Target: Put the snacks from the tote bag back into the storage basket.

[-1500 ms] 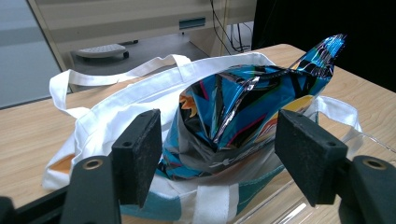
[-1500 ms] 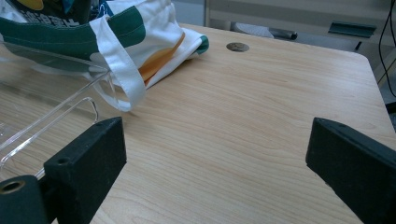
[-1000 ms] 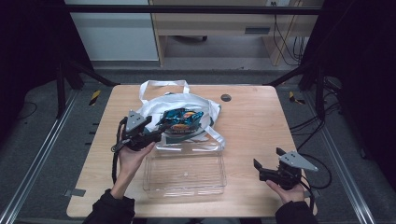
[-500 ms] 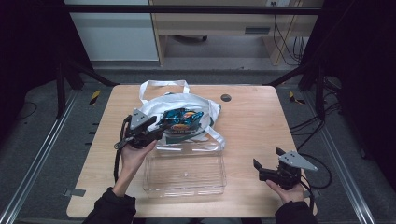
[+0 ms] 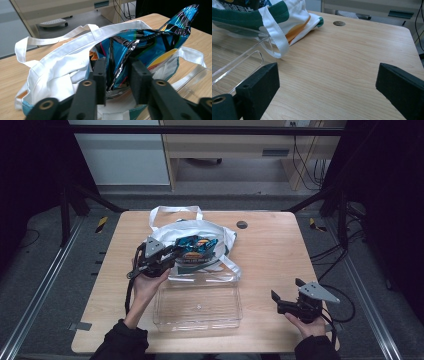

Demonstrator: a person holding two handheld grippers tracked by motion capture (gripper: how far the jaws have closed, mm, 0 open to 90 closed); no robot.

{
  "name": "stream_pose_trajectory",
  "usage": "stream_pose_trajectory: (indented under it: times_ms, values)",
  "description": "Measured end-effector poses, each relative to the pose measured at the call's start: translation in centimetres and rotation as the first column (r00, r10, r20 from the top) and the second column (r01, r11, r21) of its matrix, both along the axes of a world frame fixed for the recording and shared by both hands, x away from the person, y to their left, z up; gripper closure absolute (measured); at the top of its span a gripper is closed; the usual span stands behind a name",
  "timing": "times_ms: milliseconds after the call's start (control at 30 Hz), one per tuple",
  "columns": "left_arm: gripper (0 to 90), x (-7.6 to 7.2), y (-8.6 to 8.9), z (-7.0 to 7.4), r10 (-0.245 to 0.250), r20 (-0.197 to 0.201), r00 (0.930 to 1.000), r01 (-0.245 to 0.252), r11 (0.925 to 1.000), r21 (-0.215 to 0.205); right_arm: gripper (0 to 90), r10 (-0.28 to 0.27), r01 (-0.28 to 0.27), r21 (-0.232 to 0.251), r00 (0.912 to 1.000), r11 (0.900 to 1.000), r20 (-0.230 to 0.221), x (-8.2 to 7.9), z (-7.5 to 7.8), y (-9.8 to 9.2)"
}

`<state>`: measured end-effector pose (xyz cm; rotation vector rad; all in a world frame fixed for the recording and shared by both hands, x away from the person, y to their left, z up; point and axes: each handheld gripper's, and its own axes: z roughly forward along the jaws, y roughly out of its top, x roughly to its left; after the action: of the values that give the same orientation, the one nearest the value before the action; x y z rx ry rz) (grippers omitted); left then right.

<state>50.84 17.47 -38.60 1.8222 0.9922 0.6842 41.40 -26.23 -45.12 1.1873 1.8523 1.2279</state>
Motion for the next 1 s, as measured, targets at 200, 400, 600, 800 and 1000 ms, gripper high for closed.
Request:
stream_pose_trajectory:
  times_ms: [200,400,600,800,1000]
  values:
    - [78.4,0.21,0.19,-0.01,0.005,-0.005,1.0000,-0.006,0.9998,-0.020,5.4,0.001,-0.001,-0.001,1.0000,1.000,-0.001,0.00,-0.01,0.01]
    - [86.5,0.36,0.20,0.01,0.014,-0.028,0.9995,-0.014,0.9996,-0.026,5.6,0.003,-0.003,-0.003,1.0000,1.000,-0.003,0.00,-0.03,0.06]
    - [89.1,0.37,0.05,0.08,0.025,-0.028,0.9993,-0.026,0.9989,-0.040,5.6,0.005,-0.005,-0.008,1.0000,1.000,-0.004,0.02,-0.04,0.06]
    - [89.9,0.26,0.11,0.27,0.035,-0.018,0.9992,-0.036,0.9936,-0.107,5.6,0.003,-0.003,-0.009,1.0000,1.000,-0.004,-0.01,-0.03,0.06]
    - [90.0,0.03,0.43,0.77,0.047,-0.008,0.9989,-0.047,0.9883,-0.145,5.6,0.002,-0.002,-0.008,1.0000,1.000,-0.004,-0.01,-0.02,0.04]
